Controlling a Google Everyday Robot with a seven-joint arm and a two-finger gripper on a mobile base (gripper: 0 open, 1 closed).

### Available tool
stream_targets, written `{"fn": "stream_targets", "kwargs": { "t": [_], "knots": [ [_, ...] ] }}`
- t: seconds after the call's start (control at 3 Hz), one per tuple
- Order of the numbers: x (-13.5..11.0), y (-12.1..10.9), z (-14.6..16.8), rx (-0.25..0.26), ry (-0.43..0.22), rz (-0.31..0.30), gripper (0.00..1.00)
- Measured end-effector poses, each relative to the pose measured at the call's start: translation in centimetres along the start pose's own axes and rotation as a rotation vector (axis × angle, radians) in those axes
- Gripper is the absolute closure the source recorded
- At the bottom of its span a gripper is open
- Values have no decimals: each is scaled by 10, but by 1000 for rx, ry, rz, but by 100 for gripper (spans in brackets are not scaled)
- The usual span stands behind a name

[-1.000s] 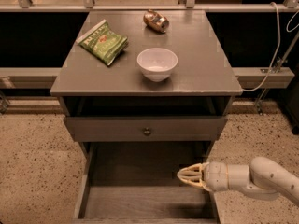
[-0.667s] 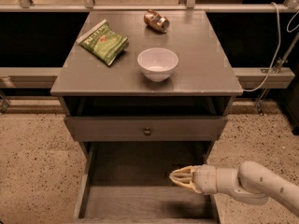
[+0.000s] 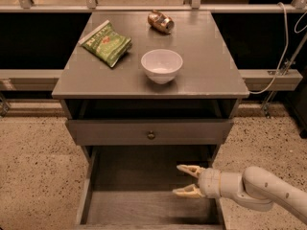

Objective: Pick orange from middle drawer and place on counter

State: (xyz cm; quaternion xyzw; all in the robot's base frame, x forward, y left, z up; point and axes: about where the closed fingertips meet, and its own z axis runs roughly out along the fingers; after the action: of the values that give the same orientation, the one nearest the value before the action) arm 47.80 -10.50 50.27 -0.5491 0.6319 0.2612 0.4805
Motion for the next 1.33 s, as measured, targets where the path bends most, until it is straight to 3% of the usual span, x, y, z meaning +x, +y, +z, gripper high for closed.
{"fn": "stream_targets", "kwargs": {
  "t": [0.33,0.67,1.33],
  "knots": [
    [6,-4,7,27,7,-3,0],
    [14,-13,25,81,-75,-24,0],
    [26,-4,39,80,-107,-6,0]
  ]
}}
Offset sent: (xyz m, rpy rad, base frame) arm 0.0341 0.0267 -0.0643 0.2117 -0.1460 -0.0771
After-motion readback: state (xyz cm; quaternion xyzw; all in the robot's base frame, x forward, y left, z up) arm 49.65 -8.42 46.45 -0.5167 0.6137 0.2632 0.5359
